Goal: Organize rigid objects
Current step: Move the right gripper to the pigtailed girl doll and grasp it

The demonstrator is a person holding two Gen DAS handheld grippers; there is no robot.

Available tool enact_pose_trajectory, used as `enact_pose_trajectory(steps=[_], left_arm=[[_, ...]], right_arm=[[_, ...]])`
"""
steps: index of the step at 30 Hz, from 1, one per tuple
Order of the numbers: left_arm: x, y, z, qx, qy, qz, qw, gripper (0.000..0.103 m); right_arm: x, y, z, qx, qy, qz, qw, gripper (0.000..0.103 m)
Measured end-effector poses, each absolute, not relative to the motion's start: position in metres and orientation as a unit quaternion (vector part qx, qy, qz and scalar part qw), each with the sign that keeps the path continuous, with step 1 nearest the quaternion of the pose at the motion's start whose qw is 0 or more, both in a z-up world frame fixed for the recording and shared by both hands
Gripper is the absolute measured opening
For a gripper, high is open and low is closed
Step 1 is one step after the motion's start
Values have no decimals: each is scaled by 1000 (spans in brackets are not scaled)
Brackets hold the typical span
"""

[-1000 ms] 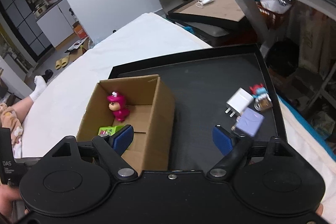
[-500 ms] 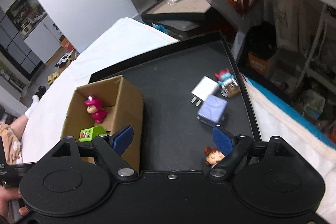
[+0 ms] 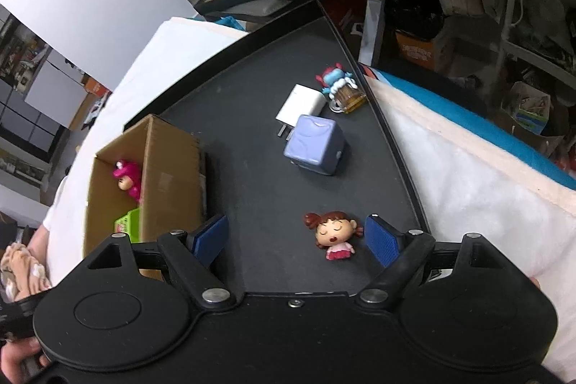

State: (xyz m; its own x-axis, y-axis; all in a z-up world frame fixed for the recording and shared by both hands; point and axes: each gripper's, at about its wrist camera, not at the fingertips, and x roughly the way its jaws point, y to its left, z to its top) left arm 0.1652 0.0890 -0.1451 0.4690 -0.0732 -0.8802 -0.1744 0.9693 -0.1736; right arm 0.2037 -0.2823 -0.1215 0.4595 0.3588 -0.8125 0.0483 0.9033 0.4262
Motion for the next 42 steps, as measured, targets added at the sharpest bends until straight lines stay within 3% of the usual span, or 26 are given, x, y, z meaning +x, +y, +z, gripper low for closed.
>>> enact_pose_trajectory(steps=[10,13,24,26,28,29,42], left_arm=[[169,86,-148,-111,522,33,845,17],[169,86,-148,-111,522,33,845,17],[169,87,-148,-111,522,30,845,17],[168,88,-148,-116,520,29,845,17],[167,89,-147,-117,519,28,846,17],[167,89,-146,-115,519,29,846,17],[166,91,-147,-118,517,23,848,17]], right_arm=[[216,-276,-155,203,549,79,807,78],[220,-269,-160,182,552,69,811,71],[227,-247,-173,85,560,55,822,66],[228,-247,-176,80,565,53,819,54],[230,-246,-179,80,572,60,814,34],[230,-245,-180,76,572,60,814,32],[215,-241,-158,76,542,76,833,31]])
